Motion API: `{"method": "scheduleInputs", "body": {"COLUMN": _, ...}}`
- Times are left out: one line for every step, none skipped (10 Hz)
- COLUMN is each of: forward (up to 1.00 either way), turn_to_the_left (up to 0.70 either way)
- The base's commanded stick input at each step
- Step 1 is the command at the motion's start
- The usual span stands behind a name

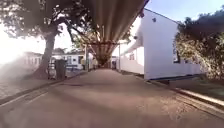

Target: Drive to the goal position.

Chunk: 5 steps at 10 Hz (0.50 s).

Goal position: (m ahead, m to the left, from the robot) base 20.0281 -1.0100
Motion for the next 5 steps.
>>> {"method": "scheduleInputs", "body": {"forward": 0.7, "turn_to_the_left": 0.0}}
{"method": "scheduleInputs", "body": {"forward": 0.7, "turn_to_the_left": 0.0}}
{"method": "scheduleInputs", "body": {"forward": 0.7, "turn_to_the_left": 0.0}}
{"method": "scheduleInputs", "body": {"forward": 0.7, "turn_to_the_left": 0.0}}
{"method": "scheduleInputs", "body": {"forward": 0.7, "turn_to_the_left": 0.06}}
